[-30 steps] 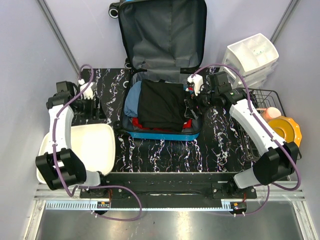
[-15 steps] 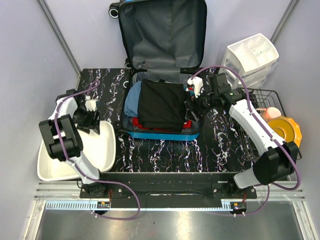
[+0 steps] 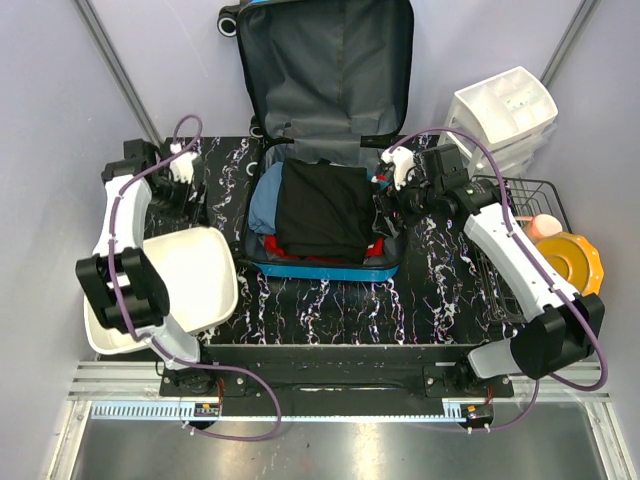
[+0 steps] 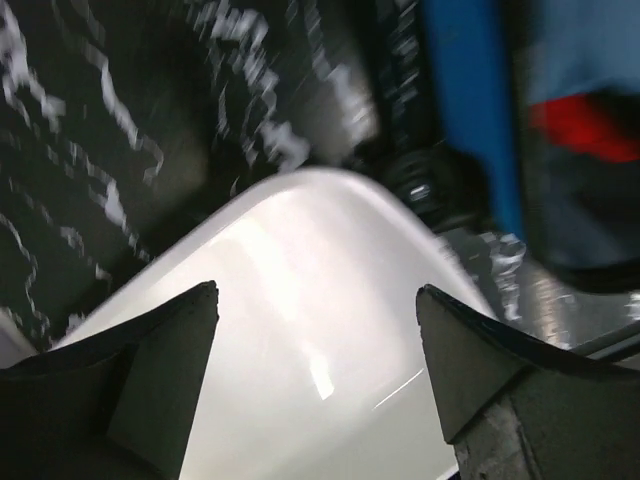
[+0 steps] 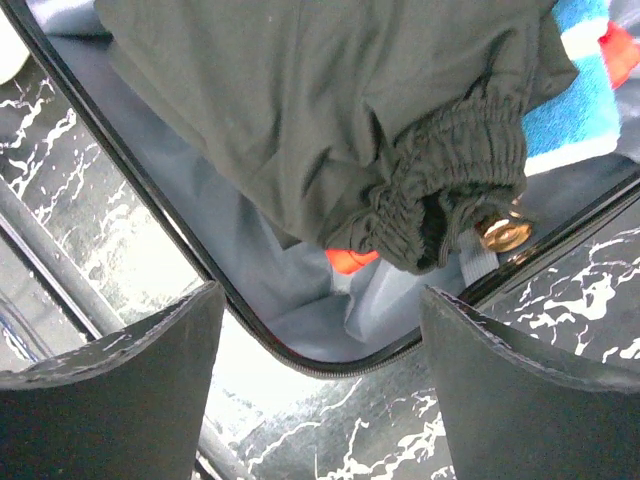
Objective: Open, take out, and arrange the luggage
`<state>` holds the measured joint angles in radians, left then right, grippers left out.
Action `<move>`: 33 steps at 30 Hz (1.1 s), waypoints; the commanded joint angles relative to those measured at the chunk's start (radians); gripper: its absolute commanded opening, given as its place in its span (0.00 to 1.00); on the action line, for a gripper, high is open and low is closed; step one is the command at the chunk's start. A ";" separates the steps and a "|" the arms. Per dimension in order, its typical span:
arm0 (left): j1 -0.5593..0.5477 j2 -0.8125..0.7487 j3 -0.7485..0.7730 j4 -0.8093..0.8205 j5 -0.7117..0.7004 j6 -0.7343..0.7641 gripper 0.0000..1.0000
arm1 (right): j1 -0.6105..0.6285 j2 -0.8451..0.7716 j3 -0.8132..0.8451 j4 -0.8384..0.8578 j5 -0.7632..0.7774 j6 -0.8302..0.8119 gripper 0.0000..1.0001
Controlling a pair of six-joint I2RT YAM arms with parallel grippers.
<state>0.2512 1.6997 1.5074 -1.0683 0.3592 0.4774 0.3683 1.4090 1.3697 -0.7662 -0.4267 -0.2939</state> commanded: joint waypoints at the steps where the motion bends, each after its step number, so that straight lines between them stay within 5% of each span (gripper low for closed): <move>1: -0.084 -0.135 0.125 0.005 0.297 -0.045 0.85 | -0.003 -0.012 0.022 0.122 -0.042 0.033 0.84; 6: -0.246 -0.173 0.003 0.220 0.512 -0.370 0.94 | 0.000 0.033 0.035 0.197 -0.119 0.099 0.76; 13: -0.400 -0.218 -0.274 0.773 0.437 -0.837 0.95 | -0.002 0.055 0.026 0.214 -0.075 0.078 0.76; 20: -0.417 -0.083 -0.225 0.795 0.307 -0.884 0.85 | 0.000 0.028 -0.006 0.212 -0.076 0.056 0.77; 27: -0.392 -0.086 -0.237 0.820 0.379 -0.950 0.80 | 0.073 0.041 -0.015 0.278 -0.100 0.024 0.79; 33: -0.285 -0.235 -0.328 0.861 0.391 -0.996 0.89 | 0.282 0.079 -0.078 0.536 0.012 -0.017 0.63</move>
<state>-0.0975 1.5917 1.2003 -0.2672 0.7265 -0.4835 0.5446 1.4742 1.3144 -0.4377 -0.4732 -0.2657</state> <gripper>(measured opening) 0.846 0.675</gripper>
